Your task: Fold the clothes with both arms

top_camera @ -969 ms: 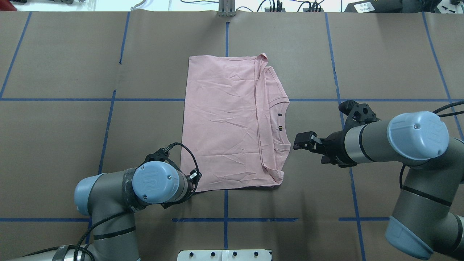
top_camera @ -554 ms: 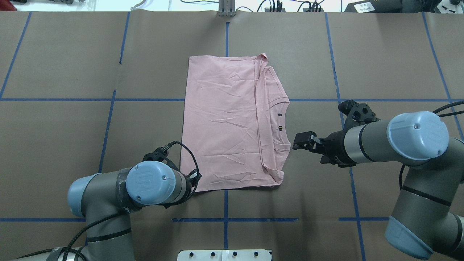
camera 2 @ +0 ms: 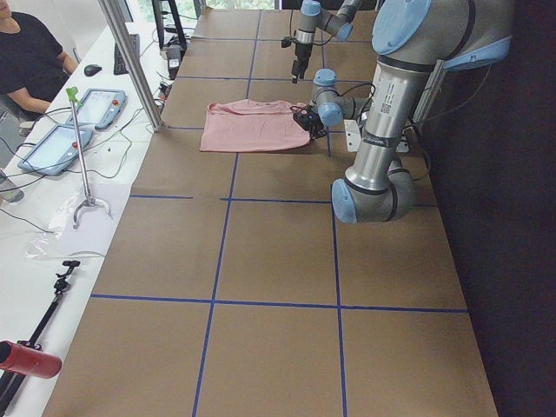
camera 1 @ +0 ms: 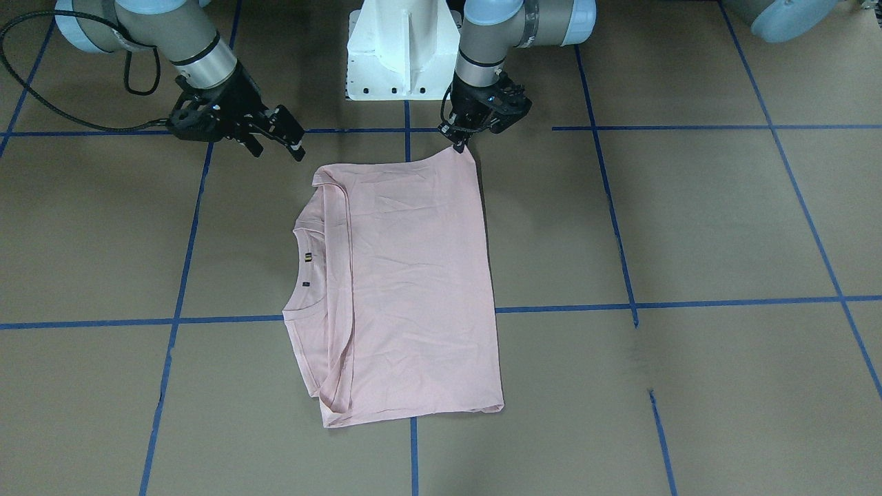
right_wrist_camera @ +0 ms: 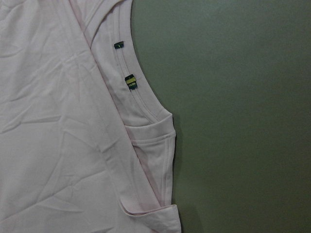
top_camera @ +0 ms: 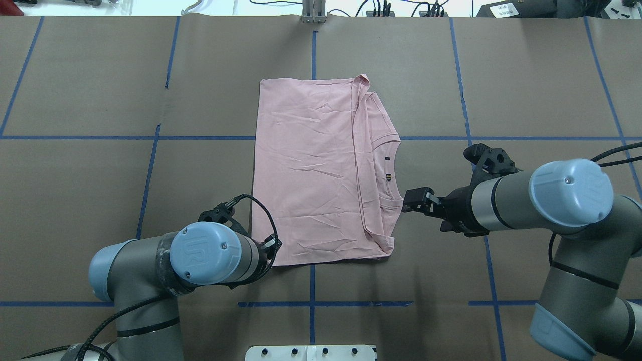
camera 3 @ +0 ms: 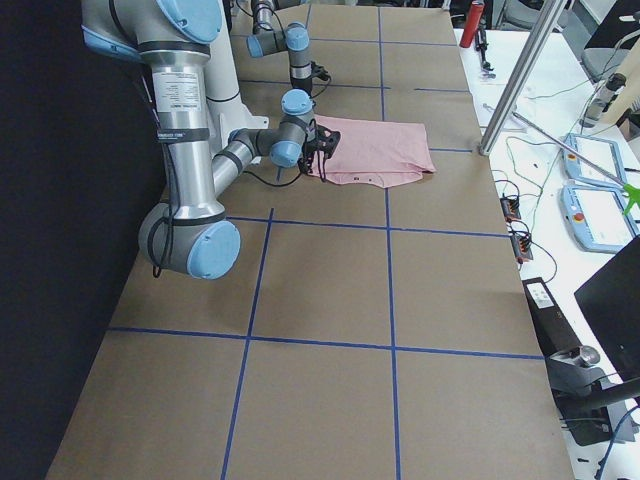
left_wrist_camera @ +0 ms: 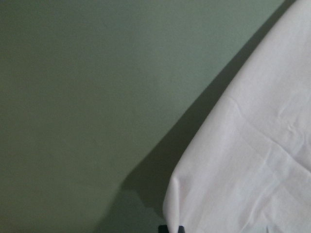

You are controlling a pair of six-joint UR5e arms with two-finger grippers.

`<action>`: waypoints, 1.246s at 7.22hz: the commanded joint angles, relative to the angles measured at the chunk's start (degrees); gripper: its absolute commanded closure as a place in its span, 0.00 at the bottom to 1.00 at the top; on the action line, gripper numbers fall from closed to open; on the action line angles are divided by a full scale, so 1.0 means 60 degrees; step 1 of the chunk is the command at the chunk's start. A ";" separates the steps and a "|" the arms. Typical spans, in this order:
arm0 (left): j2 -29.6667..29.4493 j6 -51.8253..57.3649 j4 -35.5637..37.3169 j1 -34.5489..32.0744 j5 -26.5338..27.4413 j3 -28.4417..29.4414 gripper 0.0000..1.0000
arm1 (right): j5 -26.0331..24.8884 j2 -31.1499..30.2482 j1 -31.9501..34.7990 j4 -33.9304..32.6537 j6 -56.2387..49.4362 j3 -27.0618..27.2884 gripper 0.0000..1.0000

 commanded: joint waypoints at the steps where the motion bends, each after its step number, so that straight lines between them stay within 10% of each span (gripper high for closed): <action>1: 0.0011 0.0010 -0.0005 0.0015 -0.0015 -0.0009 1.00 | -0.0665 0.0026 -0.0802 -0.0204 0.0682 -0.0533 0.00; 4: -0.0004 0.0010 -0.0005 0.0015 -0.0015 -0.0009 1.00 | -0.0652 0.2658 -0.1008 -0.4169 0.0756 -0.0945 0.00; 9: 0.0040 0.0010 -0.0020 0.0029 -0.0029 -0.0009 1.00 | -0.0666 0.2910 -0.0936 -0.3928 0.0609 -0.1821 0.00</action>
